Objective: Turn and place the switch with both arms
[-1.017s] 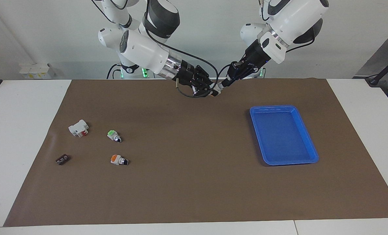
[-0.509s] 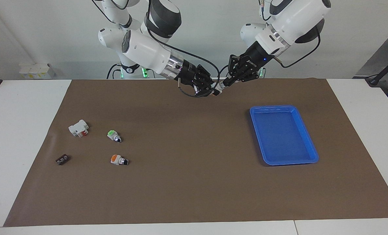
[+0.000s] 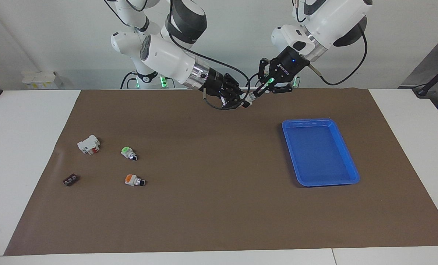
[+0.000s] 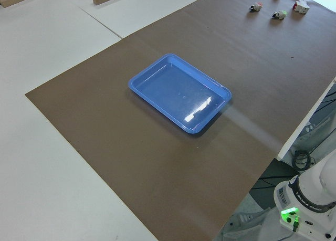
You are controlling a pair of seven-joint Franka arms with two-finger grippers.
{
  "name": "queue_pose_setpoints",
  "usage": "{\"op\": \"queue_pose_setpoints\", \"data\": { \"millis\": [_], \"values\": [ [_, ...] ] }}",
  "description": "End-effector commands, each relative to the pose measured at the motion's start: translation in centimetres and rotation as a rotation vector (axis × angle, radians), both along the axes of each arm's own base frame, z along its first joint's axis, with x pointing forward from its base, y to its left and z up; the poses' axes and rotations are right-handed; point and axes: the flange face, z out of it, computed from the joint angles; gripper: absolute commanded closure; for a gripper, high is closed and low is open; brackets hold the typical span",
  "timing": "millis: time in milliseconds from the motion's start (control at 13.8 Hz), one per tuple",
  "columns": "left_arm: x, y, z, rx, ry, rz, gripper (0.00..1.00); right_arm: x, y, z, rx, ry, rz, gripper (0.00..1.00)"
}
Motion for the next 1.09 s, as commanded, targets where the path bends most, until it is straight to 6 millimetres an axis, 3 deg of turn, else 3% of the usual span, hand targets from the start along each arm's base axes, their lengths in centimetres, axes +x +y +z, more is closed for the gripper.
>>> {"op": "queue_pose_setpoints", "data": {
  "millis": [0, 291, 1017],
  "values": [
    [-0.20, 2.45, 0.15, 0.062, -0.121, -0.133, 1.00, 0.48, -1.03, 0.65, 0.006, 0.001, -0.021, 1.00],
    [-0.51, 2.52, 0.82, 0.076, -0.225, -0.288, 1.00, 0.45, -1.01, 0.63, 0.004, 0.002, -0.018, 1.00],
    [-0.18, 3.30, 0.90, 0.079, -0.245, -0.302, 1.00, 0.31, -1.06, 1.01, 0.007, 0.001, -0.018, 1.00]
  ]
}}
